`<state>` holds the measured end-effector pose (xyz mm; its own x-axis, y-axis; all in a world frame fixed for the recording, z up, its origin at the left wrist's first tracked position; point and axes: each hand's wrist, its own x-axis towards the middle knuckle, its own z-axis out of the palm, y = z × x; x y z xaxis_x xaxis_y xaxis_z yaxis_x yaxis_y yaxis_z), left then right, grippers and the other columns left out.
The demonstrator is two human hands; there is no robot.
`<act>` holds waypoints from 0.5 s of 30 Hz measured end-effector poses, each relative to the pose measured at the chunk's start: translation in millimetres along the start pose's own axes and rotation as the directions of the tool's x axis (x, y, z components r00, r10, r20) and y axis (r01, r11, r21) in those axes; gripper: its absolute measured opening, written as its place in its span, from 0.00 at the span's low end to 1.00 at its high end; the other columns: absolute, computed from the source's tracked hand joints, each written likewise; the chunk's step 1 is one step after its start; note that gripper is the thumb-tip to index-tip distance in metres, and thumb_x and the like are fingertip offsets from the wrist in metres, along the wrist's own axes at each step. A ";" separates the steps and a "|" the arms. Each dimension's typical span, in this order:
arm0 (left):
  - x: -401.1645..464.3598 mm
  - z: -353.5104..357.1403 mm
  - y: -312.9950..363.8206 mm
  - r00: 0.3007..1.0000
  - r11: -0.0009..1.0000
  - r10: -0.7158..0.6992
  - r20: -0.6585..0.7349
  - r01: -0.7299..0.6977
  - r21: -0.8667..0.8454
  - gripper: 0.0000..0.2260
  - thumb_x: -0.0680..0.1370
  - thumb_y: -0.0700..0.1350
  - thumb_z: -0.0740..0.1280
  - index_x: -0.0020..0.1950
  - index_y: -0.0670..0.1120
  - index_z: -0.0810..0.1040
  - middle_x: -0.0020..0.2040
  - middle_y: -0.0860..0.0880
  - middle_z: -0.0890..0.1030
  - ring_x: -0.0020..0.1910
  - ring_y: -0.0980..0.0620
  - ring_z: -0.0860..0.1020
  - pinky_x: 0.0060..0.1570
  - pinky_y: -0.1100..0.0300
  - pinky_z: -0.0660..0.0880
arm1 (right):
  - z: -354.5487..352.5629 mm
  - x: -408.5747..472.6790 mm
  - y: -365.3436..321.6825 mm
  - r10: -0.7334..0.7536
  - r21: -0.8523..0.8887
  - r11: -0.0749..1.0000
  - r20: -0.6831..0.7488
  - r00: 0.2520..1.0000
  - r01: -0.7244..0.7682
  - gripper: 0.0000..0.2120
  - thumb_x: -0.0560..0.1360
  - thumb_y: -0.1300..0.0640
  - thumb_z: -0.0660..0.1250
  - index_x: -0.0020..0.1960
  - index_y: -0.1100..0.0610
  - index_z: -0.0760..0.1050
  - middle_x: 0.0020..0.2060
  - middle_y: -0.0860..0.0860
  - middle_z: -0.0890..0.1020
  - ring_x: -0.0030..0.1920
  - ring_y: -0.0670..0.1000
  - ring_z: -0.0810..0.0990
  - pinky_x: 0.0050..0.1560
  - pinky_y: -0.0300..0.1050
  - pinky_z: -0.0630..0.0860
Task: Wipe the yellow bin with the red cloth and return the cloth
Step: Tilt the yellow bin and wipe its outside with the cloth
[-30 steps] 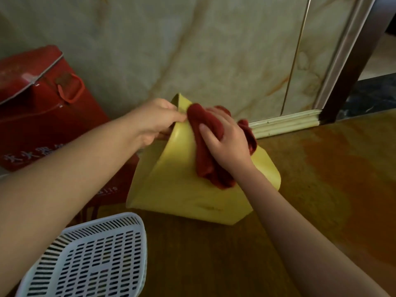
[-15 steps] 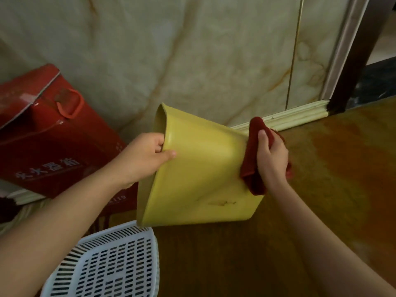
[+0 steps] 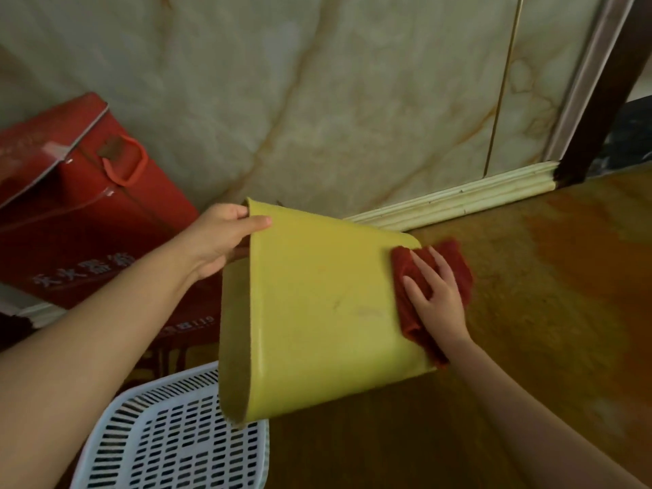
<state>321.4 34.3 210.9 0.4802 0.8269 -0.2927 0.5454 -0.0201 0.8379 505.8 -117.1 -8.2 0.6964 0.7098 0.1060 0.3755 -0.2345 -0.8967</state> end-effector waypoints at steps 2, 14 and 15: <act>-11.8 -0.2 1.7 0.998 0.999 -0.014 0.058 0.011 0.051 0.12 0.76 0.40 0.61 0.57 0.40 0.74 0.47 0.44 0.81 0.41 0.52 0.79 0.36 0.62 0.78 | -2.1 0.5 12.4 0.227 0.113 0.967 0.008 0.974 -0.227 0.23 0.75 0.44 0.60 0.69 0.47 0.66 0.70 0.53 0.69 0.69 0.53 0.66 0.68 0.54 0.64; -59.7 -11.5 -29.2 0.966 0.995 -0.081 0.245 0.063 0.079 0.26 0.76 0.36 0.59 0.65 0.63 0.64 0.46 0.43 0.85 0.43 0.45 0.84 0.37 0.57 0.80 | 28.9 -14.5 -109.7 -0.202 0.198 0.960 0.002 0.979 0.198 0.16 0.78 0.54 0.58 0.65 0.52 0.72 0.71 0.52 0.68 0.72 0.48 0.61 0.68 0.31 0.52; -56.1 -13.4 -28.2 0.960 0.995 -0.082 0.269 0.062 0.079 0.25 0.76 0.36 0.59 0.64 0.64 0.64 0.46 0.45 0.85 0.43 0.46 0.84 0.37 0.58 0.80 | 32.5 -13.3 -129.7 -0.285 0.238 0.933 0.036 0.958 0.268 0.16 0.78 0.55 0.58 0.65 0.53 0.72 0.71 0.52 0.67 0.72 0.47 0.61 0.66 0.26 0.51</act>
<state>269.8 -4.0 209.9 0.6013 0.6437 -0.4733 0.6270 -0.0129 0.7789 428.0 -74.5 92.8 0.5382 0.7705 0.3414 0.3918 0.1300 -0.9108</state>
